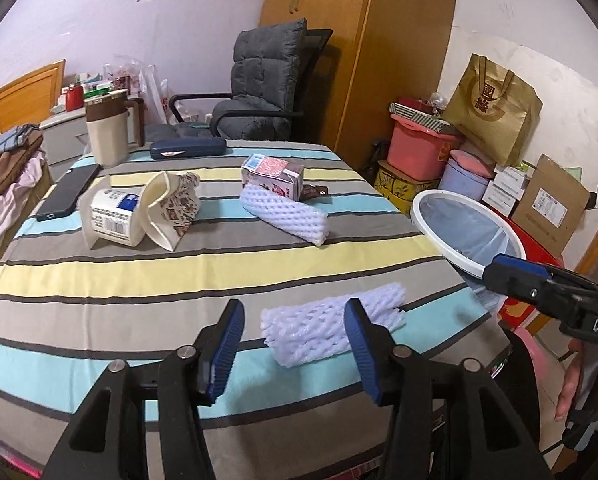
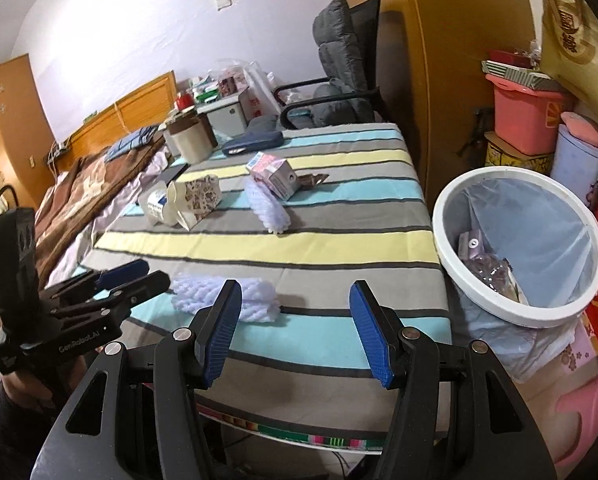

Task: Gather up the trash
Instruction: 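Close the left tool on the white foam fruit net and lift it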

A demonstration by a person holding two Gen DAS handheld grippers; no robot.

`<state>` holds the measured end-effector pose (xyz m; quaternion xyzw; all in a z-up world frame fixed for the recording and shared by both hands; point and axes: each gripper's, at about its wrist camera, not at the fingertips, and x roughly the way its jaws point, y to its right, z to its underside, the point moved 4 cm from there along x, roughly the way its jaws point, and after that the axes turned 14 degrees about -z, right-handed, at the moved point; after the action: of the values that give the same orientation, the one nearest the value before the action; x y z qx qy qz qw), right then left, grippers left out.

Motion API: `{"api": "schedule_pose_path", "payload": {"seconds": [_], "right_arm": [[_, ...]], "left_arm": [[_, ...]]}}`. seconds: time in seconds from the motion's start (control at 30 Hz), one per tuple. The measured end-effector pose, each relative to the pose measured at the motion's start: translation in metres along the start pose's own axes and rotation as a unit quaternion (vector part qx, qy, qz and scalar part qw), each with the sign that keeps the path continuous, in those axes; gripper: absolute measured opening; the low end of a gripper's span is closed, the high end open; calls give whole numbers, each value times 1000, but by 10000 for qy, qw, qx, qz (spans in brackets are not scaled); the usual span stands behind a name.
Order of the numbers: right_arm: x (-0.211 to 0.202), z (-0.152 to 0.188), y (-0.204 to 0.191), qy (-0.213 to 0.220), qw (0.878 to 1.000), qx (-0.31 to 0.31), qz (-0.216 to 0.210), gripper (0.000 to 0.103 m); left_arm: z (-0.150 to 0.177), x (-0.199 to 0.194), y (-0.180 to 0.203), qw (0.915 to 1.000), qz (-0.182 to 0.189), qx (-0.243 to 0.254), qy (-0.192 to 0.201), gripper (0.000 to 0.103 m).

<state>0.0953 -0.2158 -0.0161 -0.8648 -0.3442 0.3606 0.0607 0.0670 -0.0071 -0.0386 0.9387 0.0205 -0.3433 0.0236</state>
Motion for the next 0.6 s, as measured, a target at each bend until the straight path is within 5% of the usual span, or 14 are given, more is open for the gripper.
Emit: {"api": "schedule_pose_path", "payload": {"seconds": [0.4, 0.6], "right_arm": [[5, 2, 7, -91, 9999, 136, -55, 58], [8, 2, 12, -129, 9998, 181, -13, 58]], "left_arm": [[1, 44, 17, 9973, 532, 433, -267, 61], [9, 46, 27, 9967, 427, 654, -229, 61]]}}
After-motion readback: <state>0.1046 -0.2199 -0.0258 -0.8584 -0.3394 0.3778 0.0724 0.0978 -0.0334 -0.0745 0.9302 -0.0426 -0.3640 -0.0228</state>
